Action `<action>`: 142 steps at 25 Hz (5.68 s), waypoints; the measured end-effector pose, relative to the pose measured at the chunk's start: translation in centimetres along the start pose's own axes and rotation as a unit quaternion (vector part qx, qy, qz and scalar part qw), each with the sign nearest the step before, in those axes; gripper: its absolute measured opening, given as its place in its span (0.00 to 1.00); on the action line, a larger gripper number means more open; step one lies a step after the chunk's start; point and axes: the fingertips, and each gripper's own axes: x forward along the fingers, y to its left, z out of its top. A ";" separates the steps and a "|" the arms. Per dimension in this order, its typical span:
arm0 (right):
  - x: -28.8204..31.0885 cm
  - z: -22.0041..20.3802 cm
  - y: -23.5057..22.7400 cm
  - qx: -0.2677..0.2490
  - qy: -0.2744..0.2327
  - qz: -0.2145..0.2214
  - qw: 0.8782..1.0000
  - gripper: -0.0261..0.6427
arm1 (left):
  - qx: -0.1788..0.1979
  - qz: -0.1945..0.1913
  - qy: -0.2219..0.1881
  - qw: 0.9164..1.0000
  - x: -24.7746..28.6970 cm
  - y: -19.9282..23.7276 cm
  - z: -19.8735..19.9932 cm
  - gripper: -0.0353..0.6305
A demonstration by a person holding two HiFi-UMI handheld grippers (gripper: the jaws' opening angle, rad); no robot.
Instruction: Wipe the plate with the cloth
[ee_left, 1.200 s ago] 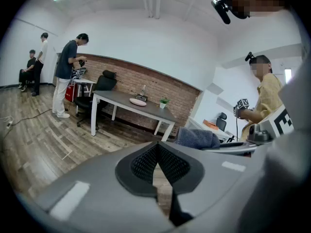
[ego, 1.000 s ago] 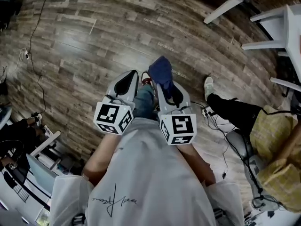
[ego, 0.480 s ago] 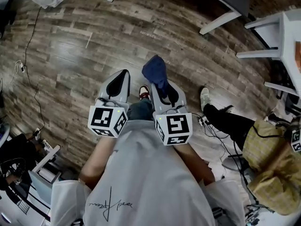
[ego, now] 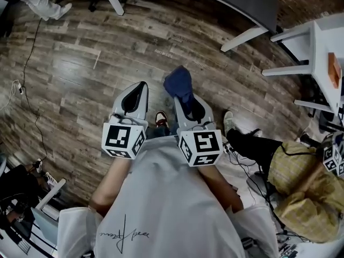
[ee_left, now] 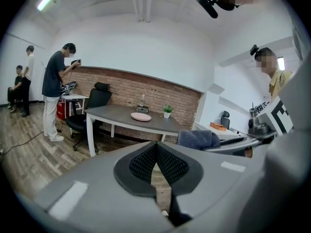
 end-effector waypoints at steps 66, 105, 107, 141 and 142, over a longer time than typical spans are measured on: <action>34.1 23.1 -25.9 -0.020 0.066 0.043 0.997 0.20 | 0.053 -0.038 0.049 0.997 46.6 10.1 17.7 0.06; 48.2 31.7 -31.1 0.034 0.082 -0.046 0.995 0.22 | -0.061 -0.052 0.079 0.994 60.6 26.8 21.1 0.07; 48.3 31.6 -31.5 0.036 0.084 -0.048 0.995 0.22 | -0.063 -0.054 0.087 0.993 60.8 27.0 20.8 0.07; 55.2 31.8 -44.8 -0.017 0.173 -0.079 0.982 0.22 | -0.142 -0.034 0.256 0.955 69.9 28.4 13.9 0.15; 55.3 31.6 -45.1 -0.017 0.176 -0.081 0.981 0.22 | -0.146 -0.036 0.261 0.954 70.0 28.4 13.7 0.15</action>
